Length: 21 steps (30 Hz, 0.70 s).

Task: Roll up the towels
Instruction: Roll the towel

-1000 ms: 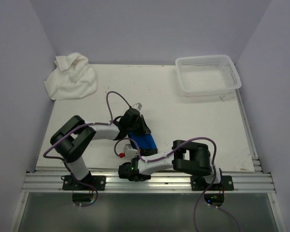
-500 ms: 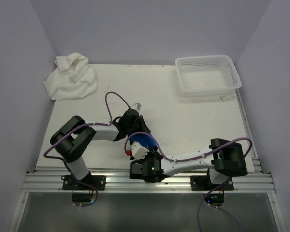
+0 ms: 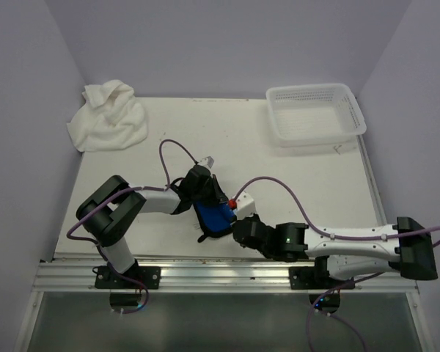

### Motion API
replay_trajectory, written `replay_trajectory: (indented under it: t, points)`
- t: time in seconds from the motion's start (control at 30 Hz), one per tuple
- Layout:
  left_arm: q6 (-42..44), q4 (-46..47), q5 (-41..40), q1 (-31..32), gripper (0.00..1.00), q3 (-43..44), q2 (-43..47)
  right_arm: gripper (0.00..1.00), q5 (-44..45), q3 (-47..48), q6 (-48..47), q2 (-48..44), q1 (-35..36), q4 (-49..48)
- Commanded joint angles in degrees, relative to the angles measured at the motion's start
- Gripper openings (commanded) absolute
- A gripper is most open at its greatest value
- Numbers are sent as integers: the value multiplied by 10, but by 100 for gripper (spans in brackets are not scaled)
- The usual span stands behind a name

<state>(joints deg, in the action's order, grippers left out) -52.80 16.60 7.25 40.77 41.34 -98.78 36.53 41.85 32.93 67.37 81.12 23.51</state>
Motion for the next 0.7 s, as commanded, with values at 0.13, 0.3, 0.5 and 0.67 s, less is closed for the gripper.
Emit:
replay_trajectory:
  t: [0.13, 0.3, 0.5, 0.67]
  points:
    - [19, 4, -13, -6, 10, -13, 12, 27, -145, -73, 70, -98, -151, -120]
    - [20, 4, -8, -6, 9, -11, 18, 27, -212, -91, 116, -84, -232, -148]
    - [22, -2, -9, -6, 9, -11, 25, 29, -276, -119, 176, -42, -283, -193]
    - [24, -4, -7, -6, 9, -12, 27, 35, -296, -138, 202, -12, -294, -232]
